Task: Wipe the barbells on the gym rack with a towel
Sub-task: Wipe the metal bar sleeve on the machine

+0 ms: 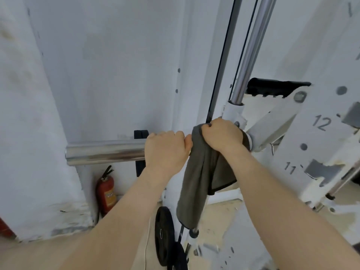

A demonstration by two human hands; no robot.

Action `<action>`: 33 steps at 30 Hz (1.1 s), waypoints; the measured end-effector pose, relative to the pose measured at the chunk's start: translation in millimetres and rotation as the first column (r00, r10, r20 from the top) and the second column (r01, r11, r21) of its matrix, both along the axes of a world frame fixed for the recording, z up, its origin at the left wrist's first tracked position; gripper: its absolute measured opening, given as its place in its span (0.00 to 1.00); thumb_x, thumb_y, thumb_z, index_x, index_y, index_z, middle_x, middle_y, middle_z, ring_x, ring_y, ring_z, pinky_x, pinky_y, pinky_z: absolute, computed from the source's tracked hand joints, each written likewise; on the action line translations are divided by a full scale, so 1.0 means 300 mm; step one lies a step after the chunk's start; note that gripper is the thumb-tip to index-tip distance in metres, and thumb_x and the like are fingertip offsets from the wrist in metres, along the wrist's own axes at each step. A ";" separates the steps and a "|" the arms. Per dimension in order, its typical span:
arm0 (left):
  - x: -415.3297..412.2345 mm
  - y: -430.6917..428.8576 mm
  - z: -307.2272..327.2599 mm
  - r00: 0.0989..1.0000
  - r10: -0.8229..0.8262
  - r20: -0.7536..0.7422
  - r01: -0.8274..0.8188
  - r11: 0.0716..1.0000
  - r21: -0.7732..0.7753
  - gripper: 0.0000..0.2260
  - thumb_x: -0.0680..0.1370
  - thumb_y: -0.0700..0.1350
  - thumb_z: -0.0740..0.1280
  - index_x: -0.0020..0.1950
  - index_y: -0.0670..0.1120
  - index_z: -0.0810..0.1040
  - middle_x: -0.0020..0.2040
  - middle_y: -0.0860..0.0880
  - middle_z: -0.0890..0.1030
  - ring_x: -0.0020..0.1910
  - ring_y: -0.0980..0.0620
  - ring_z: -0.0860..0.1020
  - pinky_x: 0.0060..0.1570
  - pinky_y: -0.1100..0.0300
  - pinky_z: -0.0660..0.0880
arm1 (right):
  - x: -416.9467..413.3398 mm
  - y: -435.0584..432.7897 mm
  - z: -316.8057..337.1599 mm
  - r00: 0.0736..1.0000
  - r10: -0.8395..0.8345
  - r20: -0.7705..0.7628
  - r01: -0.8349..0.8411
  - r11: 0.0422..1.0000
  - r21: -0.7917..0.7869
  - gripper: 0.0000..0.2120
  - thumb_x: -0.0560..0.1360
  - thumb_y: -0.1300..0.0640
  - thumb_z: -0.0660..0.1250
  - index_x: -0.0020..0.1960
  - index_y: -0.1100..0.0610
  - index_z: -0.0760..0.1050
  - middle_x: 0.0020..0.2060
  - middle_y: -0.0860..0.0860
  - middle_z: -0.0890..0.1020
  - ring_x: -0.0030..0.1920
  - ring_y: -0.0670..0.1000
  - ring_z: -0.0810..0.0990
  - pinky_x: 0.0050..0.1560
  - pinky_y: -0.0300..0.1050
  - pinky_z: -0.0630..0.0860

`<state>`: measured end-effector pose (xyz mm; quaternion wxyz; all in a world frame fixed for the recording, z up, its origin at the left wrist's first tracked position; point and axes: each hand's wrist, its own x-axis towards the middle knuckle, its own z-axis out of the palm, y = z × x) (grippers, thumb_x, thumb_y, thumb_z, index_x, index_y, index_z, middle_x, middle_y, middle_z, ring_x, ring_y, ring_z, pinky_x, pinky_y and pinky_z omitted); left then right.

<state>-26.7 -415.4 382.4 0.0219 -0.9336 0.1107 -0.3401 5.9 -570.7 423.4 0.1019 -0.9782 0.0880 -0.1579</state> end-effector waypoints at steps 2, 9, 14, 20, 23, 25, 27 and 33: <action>0.015 -0.006 -0.007 0.999 0.021 0.039 -0.019 0.998 -0.064 0.20 0.79 0.55 0.51 0.30 0.49 0.66 0.25 0.50 0.72 0.26 0.48 0.62 0.32 0.56 0.56 | 0.083 0.003 0.064 0.962 0.051 -0.270 -0.033 0.997 0.069 0.11 0.76 0.51 0.57 0.44 0.58 0.72 0.45 0.54 0.77 0.44 0.54 0.75 0.43 0.46 0.71; 0.024 -0.009 -0.022 0.994 -0.012 0.112 0.027 0.990 -0.139 0.21 0.80 0.53 0.53 0.30 0.47 0.69 0.25 0.49 0.70 0.27 0.48 0.63 0.35 0.56 0.58 | 0.106 -0.016 0.053 0.990 0.080 -0.120 -0.056 0.981 0.186 0.14 0.75 0.50 0.57 0.41 0.58 0.76 0.41 0.54 0.80 0.43 0.55 0.78 0.38 0.45 0.69; -0.047 0.009 -0.067 0.992 -0.096 0.081 0.111 0.972 -0.209 0.15 0.81 0.51 0.55 0.53 0.48 0.81 0.46 0.49 0.83 0.48 0.47 0.79 0.54 0.52 0.69 | -0.099 0.004 -0.116 0.933 0.103 0.344 -0.090 0.995 -0.054 0.20 0.80 0.48 0.52 0.64 0.55 0.73 0.60 0.54 0.77 0.60 0.56 0.75 0.64 0.56 0.69; -0.061 0.145 0.130 0.990 0.012 -0.139 -0.047 0.966 -0.256 0.14 0.79 0.53 0.54 0.50 0.51 0.78 0.35 0.49 0.75 0.36 0.44 0.73 0.35 0.58 0.65 | -0.171 0.012 -0.183 0.923 0.047 0.381 -0.029 0.998 -0.054 0.22 0.80 0.48 0.52 0.71 0.57 0.65 0.69 0.57 0.68 0.71 0.58 0.65 0.72 0.60 0.60; 0.001 0.263 0.149 0.907 0.192 -0.374 -0.274 0.945 -0.178 0.19 0.80 0.54 0.51 0.42 0.45 0.76 0.32 0.47 0.70 0.36 0.45 0.71 0.38 0.57 0.65 | -0.120 0.078 -0.122 0.936 0.035 0.350 0.006 0.993 -0.114 0.20 0.81 0.47 0.50 0.60 0.56 0.75 0.61 0.56 0.76 0.65 0.57 0.72 0.70 0.61 0.62; -0.002 0.270 0.102 0.931 0.183 -0.317 -0.243 0.957 -0.161 0.21 0.81 0.53 0.52 0.32 0.45 0.69 0.28 0.48 0.68 0.29 0.48 0.67 0.34 0.59 0.63 | -0.101 0.184 -0.107 0.930 0.117 0.348 -0.059 0.983 -0.174 0.20 0.81 0.48 0.49 0.51 0.53 0.78 0.51 0.52 0.81 0.57 0.54 0.76 0.67 0.58 0.65; -0.040 0.268 0.051 0.987 0.120 -0.109 -0.136 0.980 -0.148 0.19 0.80 0.48 0.59 0.28 0.45 0.69 0.25 0.48 0.68 0.24 0.48 0.66 0.30 0.58 0.63 | -0.107 0.323 -0.124 0.899 0.246 0.362 -0.198 0.966 -0.165 0.20 0.80 0.49 0.48 0.46 0.51 0.78 0.45 0.48 0.82 0.51 0.52 0.77 0.63 0.54 0.66; -0.198 0.327 -0.047 0.992 -0.123 -0.032 0.104 0.931 -0.351 0.17 0.78 0.49 0.57 0.63 0.47 0.78 0.62 0.50 0.80 0.63 0.50 0.76 0.67 0.54 0.67 | -0.127 0.347 -0.098 0.802 0.536 0.262 -0.497 0.843 -0.205 0.22 0.80 0.45 0.47 0.54 0.50 0.78 0.49 0.48 0.82 0.50 0.54 0.79 0.54 0.52 0.72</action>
